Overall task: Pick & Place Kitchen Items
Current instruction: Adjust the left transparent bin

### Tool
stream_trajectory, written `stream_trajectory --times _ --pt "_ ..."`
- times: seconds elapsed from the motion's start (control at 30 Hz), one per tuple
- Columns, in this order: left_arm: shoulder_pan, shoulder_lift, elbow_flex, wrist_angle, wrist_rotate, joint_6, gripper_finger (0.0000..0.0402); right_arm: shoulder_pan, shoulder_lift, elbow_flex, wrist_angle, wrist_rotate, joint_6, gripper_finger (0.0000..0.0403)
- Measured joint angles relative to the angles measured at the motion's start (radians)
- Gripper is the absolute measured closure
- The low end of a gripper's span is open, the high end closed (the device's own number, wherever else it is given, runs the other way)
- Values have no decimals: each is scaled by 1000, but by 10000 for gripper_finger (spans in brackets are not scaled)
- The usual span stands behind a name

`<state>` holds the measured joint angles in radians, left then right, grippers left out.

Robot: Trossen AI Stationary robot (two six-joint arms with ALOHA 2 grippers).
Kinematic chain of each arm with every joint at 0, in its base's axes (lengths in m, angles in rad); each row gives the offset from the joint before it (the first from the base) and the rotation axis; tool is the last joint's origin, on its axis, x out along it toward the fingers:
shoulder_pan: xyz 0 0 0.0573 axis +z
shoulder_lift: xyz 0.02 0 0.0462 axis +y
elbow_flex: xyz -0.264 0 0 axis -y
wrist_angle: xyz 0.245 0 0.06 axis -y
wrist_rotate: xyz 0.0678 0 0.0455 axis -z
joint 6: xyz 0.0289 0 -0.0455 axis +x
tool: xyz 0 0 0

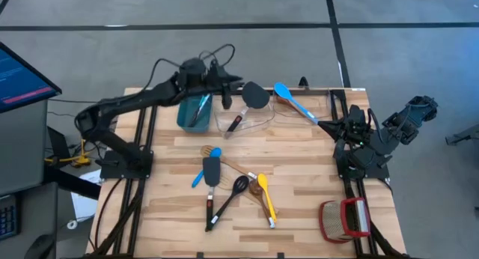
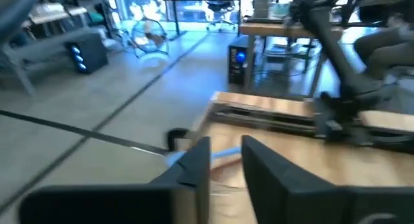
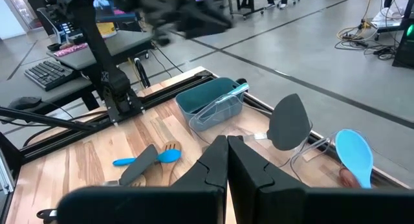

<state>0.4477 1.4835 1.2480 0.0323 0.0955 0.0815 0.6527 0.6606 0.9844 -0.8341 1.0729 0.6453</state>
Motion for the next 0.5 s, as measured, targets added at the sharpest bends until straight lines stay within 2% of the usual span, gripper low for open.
stream_trajectory --times 0.13,0.3,0.5 --pt "-152 -30 0 -68 -167 -47 391 0 0 0 -2 4 0 403" --pt "-280 -6 1 -170 -372 -136 398 0 0 0 -3 26 0 403" --pt "-308 81 0 -364 -391 -328 400 0 0 0 -3 56 0 403"
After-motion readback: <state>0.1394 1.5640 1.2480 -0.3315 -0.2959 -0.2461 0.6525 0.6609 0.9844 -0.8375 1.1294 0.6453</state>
